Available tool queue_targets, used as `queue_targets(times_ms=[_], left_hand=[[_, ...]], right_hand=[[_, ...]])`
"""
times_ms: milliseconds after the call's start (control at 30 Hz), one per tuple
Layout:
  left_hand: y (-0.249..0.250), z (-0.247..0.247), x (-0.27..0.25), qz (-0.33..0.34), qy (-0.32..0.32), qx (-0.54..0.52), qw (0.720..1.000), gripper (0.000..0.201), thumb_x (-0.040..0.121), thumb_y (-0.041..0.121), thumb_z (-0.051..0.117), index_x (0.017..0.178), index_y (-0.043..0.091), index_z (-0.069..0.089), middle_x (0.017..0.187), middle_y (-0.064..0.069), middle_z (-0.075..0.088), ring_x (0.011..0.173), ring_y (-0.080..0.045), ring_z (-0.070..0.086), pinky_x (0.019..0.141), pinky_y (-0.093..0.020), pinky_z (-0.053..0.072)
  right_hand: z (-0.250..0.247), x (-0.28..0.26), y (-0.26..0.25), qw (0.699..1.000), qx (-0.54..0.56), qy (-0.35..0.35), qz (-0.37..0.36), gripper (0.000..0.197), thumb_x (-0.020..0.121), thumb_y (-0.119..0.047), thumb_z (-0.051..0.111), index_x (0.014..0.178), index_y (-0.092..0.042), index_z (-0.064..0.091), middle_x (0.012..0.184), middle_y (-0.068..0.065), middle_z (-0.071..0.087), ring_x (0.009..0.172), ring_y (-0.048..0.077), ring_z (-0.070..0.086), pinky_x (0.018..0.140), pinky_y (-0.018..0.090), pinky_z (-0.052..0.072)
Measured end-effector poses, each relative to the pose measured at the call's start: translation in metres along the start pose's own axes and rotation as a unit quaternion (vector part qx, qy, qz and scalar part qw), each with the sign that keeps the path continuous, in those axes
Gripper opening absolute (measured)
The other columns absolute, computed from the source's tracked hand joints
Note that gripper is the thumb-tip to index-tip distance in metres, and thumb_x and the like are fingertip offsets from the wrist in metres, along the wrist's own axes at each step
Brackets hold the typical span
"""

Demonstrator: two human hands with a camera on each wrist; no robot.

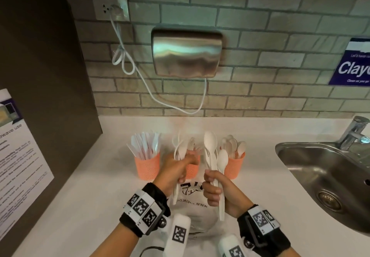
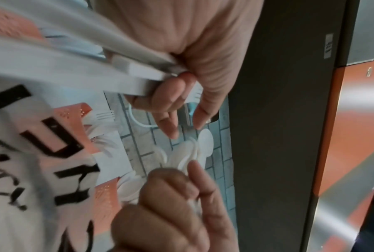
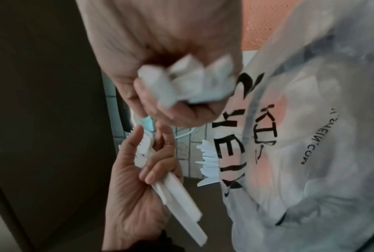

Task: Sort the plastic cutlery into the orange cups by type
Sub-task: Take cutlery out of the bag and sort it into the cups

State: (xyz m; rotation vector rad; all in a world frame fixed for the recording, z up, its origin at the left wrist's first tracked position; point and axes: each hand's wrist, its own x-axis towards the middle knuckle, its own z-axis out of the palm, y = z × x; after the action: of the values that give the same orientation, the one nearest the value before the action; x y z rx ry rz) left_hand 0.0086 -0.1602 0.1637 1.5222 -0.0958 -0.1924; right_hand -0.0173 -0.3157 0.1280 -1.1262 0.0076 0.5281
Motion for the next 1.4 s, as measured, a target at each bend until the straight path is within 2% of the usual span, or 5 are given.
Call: queue_targets(times_ms=[300,467,633,1000,1400], left_hand=[[-0.008,0.013,-0.002,0.023,-0.037,0.015,0.999,0.013,0.088,0.02,0.061,0.098,0.013,0.066,0.068,-0.004,0.066,0.032,-0.004,0.03,0.033,-0.017,0.027],[-0.01,0.013,0.0,0.023,-0.06,-0.025,0.998,0.021,0.089,0.021,0.058,0.108,0.011,0.06,0.05,0.006,0.06,0.033,-0.003,0.028,0.035,-0.016,0.027],[-0.01,0.014,0.002,0.031,-0.042,-0.031,0.998,0.011,0.092,0.015,0.053,0.099,0.006,0.056,0.033,0.006,0.045,0.03,-0.003,0.029,0.035,-0.015,0.028],[-0.033,0.023,0.012,0.185,0.139,0.042,0.972,0.005,0.085,0.013,0.064,0.089,0.013,0.066,0.077,0.004,0.069,0.075,-0.004,0.065,0.072,-0.019,0.051],[-0.034,0.025,0.017,0.159,0.111,0.003,0.981,0.016,0.089,0.026,0.058,0.097,0.015,0.066,0.083,-0.004,0.071,0.08,-0.016,0.068,0.072,-0.027,0.054]], right_hand=[[0.002,-0.003,-0.004,0.997,0.032,-0.064,-0.017,0.028,0.088,-0.05,0.046,0.098,-0.026,0.058,0.04,-0.01,0.031,0.031,0.003,0.028,0.033,0.014,0.03],[0.002,-0.002,-0.007,0.997,-0.031,-0.073,-0.014,0.056,0.077,-0.068,0.046,0.05,-0.019,0.052,0.036,-0.01,0.031,0.03,0.004,0.028,0.036,0.013,0.029],[-0.005,0.008,-0.005,0.995,-0.032,-0.095,-0.005,0.062,0.066,-0.071,0.06,0.066,-0.011,0.046,0.04,-0.004,0.033,0.029,0.003,0.029,0.034,0.014,0.032],[0.006,0.012,0.001,0.991,-0.075,0.029,-0.105,0.044,0.087,-0.049,0.035,0.122,-0.025,0.048,0.052,-0.002,0.04,0.034,0.005,0.03,0.033,0.016,0.031],[0.016,0.006,0.001,0.973,-0.172,0.079,-0.129,0.023,0.094,-0.03,0.045,0.075,-0.016,0.047,0.053,-0.005,0.036,0.039,0.007,0.031,0.034,0.018,0.028]])
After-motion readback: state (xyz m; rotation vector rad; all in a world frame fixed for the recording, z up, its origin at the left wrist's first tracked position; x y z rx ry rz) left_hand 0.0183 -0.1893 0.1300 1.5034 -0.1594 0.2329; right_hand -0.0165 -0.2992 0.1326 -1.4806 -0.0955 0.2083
